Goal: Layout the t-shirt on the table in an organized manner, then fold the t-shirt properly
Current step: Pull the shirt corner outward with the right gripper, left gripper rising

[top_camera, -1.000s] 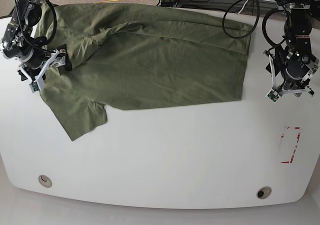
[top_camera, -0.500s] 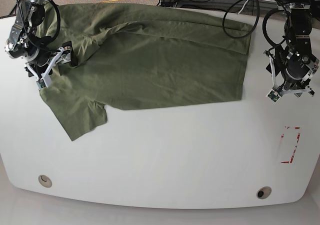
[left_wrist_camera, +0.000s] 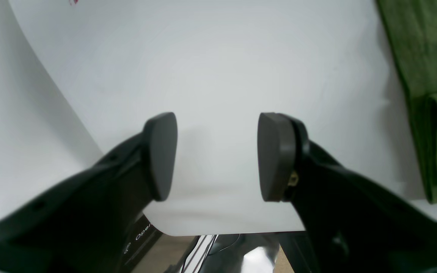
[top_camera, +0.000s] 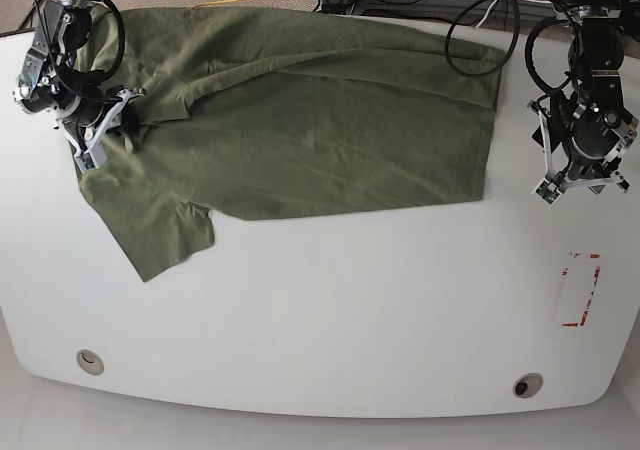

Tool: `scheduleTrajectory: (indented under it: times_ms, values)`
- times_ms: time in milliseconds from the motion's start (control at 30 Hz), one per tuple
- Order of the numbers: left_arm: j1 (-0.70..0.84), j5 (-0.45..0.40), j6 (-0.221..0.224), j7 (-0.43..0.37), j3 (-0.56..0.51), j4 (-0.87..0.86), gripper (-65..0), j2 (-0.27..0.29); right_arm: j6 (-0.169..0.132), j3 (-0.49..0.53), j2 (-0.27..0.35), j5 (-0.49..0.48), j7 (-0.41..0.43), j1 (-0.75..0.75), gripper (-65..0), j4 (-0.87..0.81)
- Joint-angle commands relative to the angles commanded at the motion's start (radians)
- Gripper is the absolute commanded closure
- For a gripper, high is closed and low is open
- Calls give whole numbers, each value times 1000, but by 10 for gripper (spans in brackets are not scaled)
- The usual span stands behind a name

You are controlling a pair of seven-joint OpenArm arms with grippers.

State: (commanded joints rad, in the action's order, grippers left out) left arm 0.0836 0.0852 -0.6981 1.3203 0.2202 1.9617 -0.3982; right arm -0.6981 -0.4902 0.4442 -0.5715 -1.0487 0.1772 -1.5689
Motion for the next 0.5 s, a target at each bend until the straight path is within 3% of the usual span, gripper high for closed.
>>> scheduleTrajectory:
  times_ms: [333,500]
  values:
    - [0,0,0,0,0,0,-312,0,0,28,0,-20,-5,25,-21,-120]
    - [0,0,0,0,0,0,-312,0,0,28,6,-146,-5,38,-24,-195]
